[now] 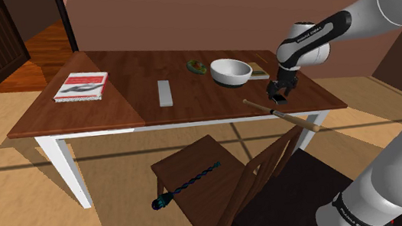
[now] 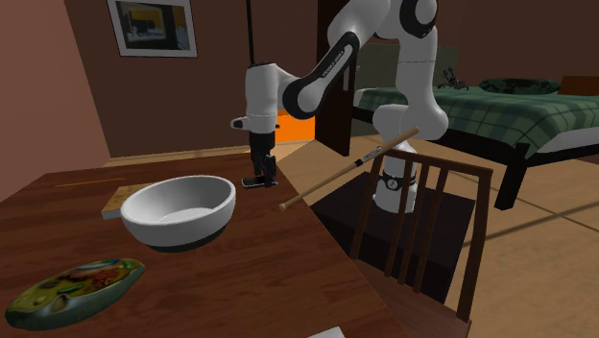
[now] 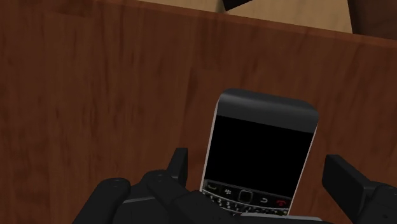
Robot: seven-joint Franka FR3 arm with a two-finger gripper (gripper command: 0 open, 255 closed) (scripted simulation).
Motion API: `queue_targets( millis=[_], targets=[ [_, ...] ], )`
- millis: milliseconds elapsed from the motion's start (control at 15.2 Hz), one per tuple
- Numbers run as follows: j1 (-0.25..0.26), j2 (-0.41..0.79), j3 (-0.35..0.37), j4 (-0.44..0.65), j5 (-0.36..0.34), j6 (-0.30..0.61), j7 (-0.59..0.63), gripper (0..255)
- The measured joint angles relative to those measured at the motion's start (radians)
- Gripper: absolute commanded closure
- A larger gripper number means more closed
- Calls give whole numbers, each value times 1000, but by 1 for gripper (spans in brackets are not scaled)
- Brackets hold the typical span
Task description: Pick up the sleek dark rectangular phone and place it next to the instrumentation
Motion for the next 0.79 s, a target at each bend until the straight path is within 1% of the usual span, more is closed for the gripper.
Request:
queue_targets(
  millis=[396, 462, 792],
  targets=[
    [-1, 10, -1, 1, 5, 8, -5, 0],
    [-1, 10, -1, 1, 5, 8, -5, 255],
    [-1, 9, 0, 3, 6, 8, -5, 255]
  ],
)
